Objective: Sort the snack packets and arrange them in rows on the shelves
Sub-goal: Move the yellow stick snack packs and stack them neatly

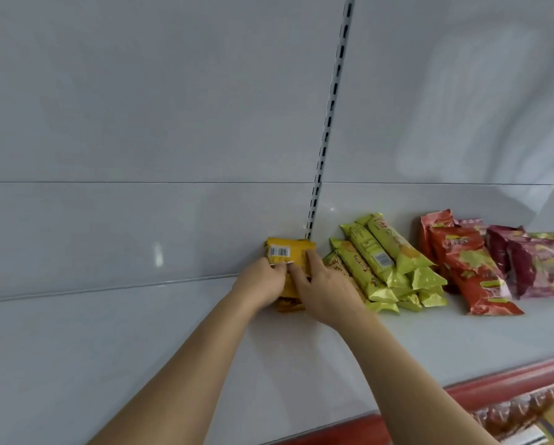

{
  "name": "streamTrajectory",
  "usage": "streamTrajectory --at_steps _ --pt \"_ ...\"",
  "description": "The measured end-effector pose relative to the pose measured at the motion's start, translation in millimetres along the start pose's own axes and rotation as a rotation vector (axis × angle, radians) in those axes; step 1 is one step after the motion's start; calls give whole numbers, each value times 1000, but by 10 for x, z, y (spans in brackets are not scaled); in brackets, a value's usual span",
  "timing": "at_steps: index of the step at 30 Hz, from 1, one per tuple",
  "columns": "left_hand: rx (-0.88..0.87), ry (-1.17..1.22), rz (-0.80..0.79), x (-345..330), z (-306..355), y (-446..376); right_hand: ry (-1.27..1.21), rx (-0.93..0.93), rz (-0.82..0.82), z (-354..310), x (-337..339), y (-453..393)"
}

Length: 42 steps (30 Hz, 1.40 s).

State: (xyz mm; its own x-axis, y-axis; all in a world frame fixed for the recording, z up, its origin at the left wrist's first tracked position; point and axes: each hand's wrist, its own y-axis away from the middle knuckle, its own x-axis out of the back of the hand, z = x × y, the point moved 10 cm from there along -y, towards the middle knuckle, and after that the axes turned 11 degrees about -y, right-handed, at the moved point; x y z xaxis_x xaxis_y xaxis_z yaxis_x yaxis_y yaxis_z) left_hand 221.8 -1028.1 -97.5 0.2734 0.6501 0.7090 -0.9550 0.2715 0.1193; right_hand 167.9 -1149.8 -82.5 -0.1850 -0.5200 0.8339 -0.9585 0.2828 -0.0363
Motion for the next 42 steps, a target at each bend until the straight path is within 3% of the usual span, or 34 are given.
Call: streamTrajectory --at_steps 4,9,13,17,22,29,35,39,42 --pt "112 221 48 -67 -31 60 -304 -36 42 26 36 -15" --pt "171 586 131 -80 -223 227 -504 -29 74 79 96 161" --pt "164 747 161 22 -296 489 -626 53 80 -64 155 388" --pt "109 813 124 218 -370 831 -777 171 85 -328 117 699" --pt "87 868 246 587 -736 1365 -910 215 32 -692 -192 1041" --pt "111 825 499 1326 -1642 2312 -1061 236 -125 -1557 -756 1678" --pt "141 788 535 1910 -2500 3036 -1153 178 -279 -2364 -1406 2245" --pt "198 737 611 2273 -3011 3371 -1209 221 -78 -2675 -1385 2393" --pt "244 724 652 2522 -3255 3471 -1051 483 141 -3039 -1192 2535"
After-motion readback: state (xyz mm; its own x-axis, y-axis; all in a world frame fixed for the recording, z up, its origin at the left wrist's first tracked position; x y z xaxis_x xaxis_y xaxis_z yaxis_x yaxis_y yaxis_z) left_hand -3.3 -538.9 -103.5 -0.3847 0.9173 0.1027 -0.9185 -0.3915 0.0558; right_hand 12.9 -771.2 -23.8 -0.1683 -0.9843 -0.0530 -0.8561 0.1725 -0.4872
